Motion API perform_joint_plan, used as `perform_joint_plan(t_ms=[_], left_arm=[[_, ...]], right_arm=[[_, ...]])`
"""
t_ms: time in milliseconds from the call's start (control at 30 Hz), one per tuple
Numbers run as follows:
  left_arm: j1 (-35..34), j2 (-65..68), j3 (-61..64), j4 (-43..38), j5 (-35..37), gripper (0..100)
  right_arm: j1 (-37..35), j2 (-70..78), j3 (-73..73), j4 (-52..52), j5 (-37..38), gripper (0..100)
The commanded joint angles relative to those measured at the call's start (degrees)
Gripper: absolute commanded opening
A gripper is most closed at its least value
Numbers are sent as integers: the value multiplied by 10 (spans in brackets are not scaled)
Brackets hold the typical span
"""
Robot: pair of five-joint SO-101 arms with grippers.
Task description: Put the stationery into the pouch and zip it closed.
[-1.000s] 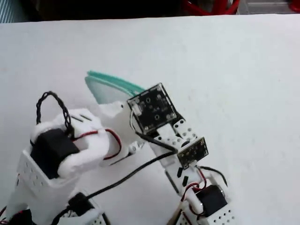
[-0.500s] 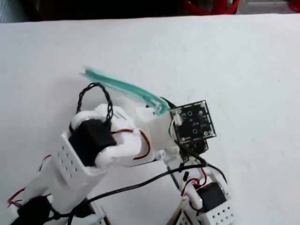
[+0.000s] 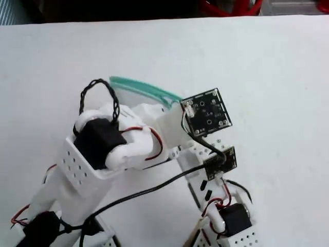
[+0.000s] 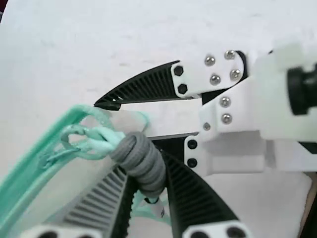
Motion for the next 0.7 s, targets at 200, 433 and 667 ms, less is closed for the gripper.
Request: perform_joint_plan(t_ms=[200,433,667], left_arm=[[-1,-65,-21,-3,-5,23],[-36,-18,-21,-20,-5,23],[-118,27,-21,-34,-5,23]], right_arm=[[0,-5,-16,7,-3,19],[2,-7,-12,44,-2,19],[3,-8,-21,69,-2,65]])
